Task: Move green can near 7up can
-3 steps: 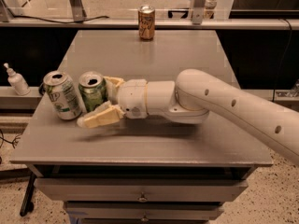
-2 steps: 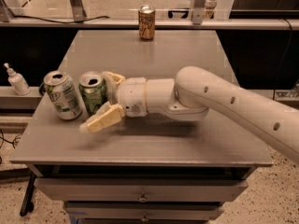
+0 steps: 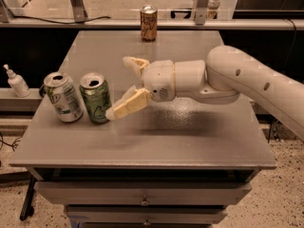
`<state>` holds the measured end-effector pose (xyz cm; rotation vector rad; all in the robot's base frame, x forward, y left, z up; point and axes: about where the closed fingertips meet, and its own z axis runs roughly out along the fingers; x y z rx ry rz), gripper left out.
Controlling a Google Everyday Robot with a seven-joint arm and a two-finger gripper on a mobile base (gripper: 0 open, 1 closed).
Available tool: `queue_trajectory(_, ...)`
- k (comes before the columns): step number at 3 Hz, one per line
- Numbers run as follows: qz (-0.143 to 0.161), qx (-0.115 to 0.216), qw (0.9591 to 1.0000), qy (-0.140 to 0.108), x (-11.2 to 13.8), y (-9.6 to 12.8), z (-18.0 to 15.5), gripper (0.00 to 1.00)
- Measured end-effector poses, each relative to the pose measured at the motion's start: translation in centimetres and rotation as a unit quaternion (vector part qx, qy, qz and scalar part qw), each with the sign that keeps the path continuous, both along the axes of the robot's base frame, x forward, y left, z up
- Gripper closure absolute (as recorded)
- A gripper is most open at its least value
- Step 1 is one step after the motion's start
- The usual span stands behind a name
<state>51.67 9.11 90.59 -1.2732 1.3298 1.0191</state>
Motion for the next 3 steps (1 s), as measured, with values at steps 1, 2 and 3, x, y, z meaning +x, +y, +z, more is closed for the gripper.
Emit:
queue_trajectory(1,-0.008,-0.021,0.9995,-0.019,1.2,-5.4,4.1,0.00)
queue_trajectory(2,-0.024,-0.030,0.9982,-0.046,2.3,-10.2,9.3,0.00)
queue_trajectory(3,-0.031,-0.024,0.9969,-0.068,2.7,-11.3,11.9,0.00)
